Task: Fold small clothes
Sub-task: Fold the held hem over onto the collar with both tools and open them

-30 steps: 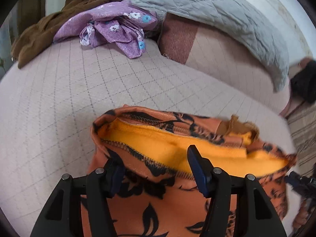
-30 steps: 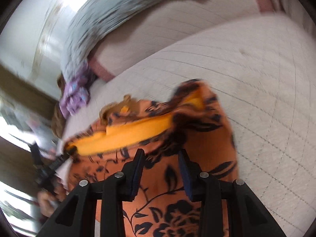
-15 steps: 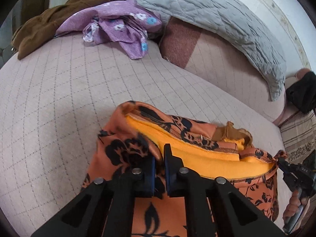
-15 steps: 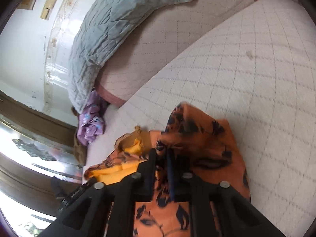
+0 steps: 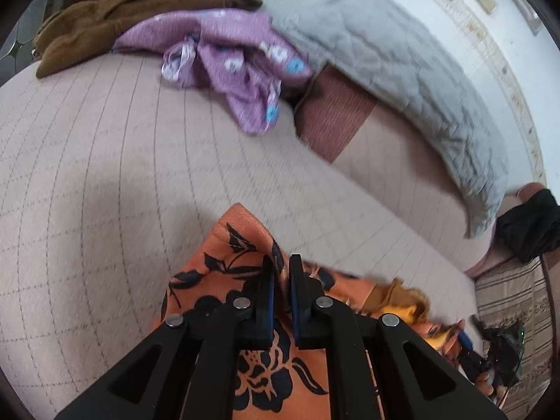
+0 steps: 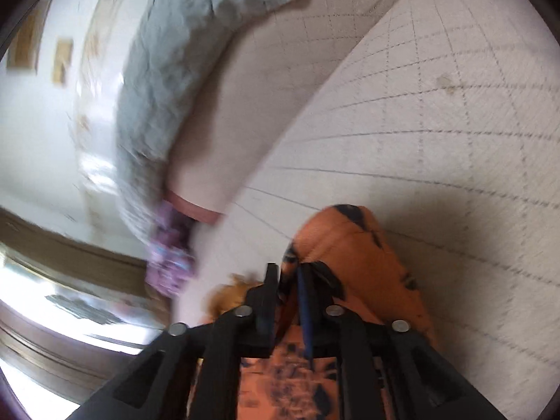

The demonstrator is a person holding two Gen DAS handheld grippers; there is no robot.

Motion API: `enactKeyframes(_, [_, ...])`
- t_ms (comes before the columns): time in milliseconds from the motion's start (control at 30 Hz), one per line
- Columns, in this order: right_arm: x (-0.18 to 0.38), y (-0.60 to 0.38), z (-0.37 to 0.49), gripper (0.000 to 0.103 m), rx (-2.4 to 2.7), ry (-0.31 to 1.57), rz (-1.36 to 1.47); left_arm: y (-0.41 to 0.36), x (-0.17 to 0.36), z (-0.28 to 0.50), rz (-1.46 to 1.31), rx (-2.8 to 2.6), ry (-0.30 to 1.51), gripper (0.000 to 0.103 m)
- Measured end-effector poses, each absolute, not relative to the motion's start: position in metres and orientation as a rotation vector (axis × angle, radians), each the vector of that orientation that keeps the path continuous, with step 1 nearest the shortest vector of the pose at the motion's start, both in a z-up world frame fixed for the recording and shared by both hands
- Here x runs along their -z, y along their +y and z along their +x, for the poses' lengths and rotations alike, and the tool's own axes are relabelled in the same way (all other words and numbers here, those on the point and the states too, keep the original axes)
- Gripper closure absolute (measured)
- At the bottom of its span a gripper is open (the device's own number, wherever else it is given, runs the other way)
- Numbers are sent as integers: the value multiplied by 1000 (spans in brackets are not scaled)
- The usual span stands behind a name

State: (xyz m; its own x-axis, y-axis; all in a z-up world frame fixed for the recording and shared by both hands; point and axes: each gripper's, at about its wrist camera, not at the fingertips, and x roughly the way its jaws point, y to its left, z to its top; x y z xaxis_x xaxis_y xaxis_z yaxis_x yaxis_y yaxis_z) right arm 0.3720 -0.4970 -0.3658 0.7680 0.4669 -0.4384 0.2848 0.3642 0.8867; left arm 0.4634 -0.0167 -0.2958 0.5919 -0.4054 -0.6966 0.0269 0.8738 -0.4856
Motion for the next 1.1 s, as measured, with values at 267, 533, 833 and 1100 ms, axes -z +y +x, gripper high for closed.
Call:
enactKeyframes(267, [305,-457,361,23,-209,683,1054,-6,271,447,-410,238,879,65])
enactKeyframes(533, [304,-339,370,65,-300,1018,647,-4,263,372,-299,177,950,63])
enactKeyframes(833, [320,-281,405,66,-269,1108,609,-20,286,367,-9,83,1041,63])
enactKeyframes(1100, [306,-311,459,66,-194,816,749,-11,297,376,-6,71,1071,63])
